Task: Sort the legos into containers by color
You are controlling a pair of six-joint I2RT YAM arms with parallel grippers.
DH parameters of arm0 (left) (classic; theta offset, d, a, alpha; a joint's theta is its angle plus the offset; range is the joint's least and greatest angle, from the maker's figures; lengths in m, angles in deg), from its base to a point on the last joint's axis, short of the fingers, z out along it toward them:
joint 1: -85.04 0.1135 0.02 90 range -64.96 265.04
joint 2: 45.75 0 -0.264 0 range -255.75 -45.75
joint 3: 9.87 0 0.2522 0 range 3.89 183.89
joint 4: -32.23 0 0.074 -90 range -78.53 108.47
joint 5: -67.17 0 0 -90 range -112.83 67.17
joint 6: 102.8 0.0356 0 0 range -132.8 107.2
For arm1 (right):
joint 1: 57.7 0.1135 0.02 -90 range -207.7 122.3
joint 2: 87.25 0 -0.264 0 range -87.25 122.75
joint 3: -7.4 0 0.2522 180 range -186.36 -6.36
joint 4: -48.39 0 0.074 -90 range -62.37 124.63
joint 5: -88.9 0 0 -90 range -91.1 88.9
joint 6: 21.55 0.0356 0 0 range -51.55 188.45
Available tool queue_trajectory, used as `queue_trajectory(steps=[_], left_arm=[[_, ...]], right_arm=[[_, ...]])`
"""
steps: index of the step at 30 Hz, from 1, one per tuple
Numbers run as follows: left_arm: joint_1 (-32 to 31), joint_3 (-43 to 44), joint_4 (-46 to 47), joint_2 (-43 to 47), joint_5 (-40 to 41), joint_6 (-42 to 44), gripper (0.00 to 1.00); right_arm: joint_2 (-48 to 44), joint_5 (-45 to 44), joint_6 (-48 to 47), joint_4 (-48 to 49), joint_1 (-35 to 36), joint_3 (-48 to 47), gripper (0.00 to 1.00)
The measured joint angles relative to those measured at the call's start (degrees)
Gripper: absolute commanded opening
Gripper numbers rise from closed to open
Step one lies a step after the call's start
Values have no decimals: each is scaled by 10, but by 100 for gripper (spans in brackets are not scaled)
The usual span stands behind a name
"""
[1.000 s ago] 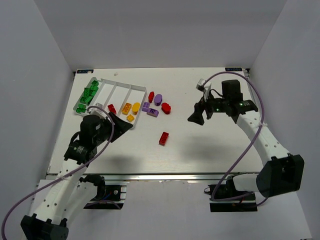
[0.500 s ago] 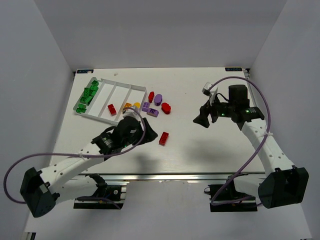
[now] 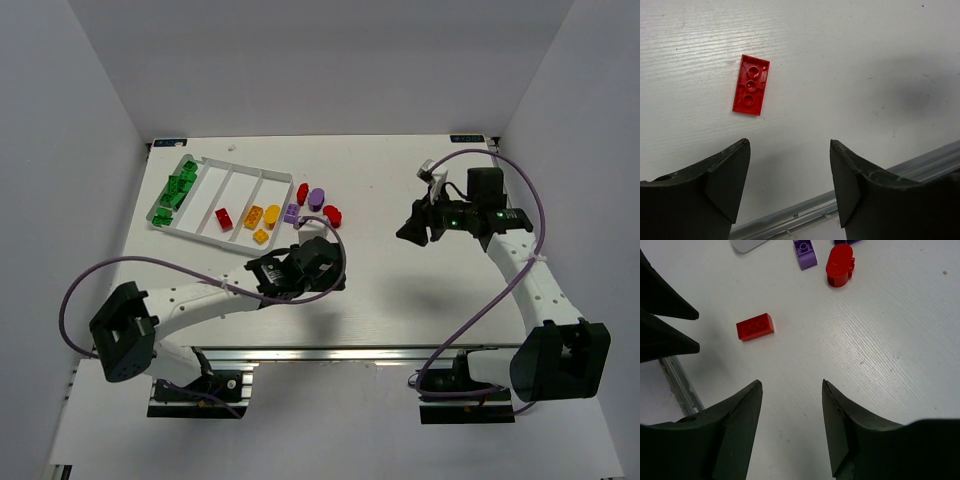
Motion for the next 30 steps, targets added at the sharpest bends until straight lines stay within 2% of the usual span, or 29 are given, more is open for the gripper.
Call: queue_trajectory(steps=[9,20,24,30], left_arm=[[-15,64,-16,-123,35,47,73],[-8,159,-57,-235,77,148,69],[6,169,-61,-271,73,169,64],[30,169,-75,-294,71,185,64]], right_arm=[[32,2,7,1,-18,-7,58],[75,5,14,2,-18,-38,58],[81,5,16,2,-18,-38,58],[85,5,18,9,-19,-38,58]])
